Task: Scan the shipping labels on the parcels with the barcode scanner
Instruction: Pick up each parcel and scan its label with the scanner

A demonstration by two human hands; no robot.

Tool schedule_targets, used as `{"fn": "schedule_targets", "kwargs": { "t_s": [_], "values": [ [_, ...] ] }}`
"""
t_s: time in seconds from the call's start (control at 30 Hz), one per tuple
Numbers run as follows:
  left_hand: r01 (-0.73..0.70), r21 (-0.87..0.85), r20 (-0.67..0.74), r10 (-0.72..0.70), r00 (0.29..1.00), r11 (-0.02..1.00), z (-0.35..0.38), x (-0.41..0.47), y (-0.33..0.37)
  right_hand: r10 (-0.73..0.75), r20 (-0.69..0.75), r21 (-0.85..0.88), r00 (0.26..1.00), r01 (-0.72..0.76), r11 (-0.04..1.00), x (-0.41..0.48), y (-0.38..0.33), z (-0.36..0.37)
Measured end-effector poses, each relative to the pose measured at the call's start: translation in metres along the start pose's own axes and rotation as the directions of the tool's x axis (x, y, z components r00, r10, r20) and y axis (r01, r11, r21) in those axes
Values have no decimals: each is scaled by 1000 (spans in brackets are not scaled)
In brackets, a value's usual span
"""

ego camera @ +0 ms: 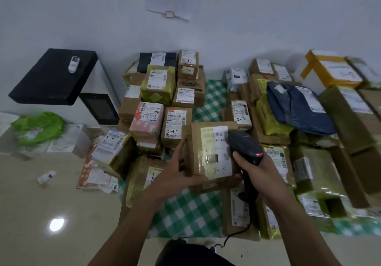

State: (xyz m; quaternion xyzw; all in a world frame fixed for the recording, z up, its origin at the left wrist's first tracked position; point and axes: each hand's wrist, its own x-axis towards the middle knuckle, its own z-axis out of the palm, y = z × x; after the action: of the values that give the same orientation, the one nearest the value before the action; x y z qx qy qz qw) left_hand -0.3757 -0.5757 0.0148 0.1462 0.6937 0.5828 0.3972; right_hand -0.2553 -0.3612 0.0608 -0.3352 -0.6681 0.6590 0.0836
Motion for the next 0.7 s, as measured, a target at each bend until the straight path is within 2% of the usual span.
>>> {"fn": "schedule_targets", "kwargs": {
  "t_s": [0.13, 0.2, 0.37, 0.53, 0.7],
  "values": [
    [-5, -82, -107, -3, 994, 997, 6, 9, 19, -76, 55, -70, 996, 80, 994, -4, -26, -3],
    [-66, -84, -148, 53, 988, 994, 9, 14, 26, -99, 63, -77, 993, 103, 992, -5, -35, -8],
    [-224, -34, -200, 213, 956, 974, 25, 33, 62, -144, -38, 12, 989, 144, 989, -8, -65, -29],
    [-327, 74, -225, 335, 915, 942, 29, 68, 84, -173, -6, -35, 985, 173, 984, -13, -86, -37],
    [-359, 237, -218, 409, 886, 903, 31, 107, 84, -162, 47, -101, 986, 166, 981, -15, -94, -35]
  ]
}}
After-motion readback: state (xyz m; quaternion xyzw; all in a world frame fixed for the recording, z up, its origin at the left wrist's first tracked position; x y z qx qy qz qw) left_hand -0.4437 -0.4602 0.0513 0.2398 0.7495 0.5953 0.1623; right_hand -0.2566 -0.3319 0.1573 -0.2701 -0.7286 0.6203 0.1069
